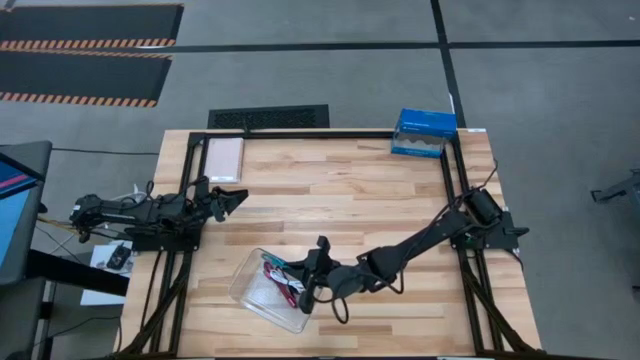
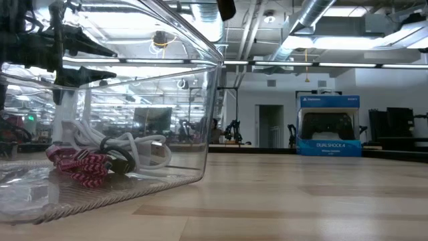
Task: Pick and place USB-C Cables
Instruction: Put the blue charger cable into the transparent bin
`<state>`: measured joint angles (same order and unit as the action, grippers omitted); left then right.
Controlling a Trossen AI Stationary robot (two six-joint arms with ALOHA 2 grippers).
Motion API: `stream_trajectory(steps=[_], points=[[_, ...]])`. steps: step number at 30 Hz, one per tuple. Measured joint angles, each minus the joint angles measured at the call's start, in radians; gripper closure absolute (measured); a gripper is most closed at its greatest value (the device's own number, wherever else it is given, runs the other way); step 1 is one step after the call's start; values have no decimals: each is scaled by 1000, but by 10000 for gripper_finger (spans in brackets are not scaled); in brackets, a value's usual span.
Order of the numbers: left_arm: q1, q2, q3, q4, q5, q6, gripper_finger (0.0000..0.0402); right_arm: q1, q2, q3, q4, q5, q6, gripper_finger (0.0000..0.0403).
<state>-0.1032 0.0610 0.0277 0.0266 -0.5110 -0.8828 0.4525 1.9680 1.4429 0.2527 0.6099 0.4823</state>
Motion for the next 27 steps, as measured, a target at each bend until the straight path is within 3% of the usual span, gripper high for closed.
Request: stream_trajectory(steps=[17,27], points=[[0,0,0,1,-31,-2,216,26,49,49,-110,70,85,381],[0,0,0,1,-43,1,216,31,220,350,-420,42,86,381]])
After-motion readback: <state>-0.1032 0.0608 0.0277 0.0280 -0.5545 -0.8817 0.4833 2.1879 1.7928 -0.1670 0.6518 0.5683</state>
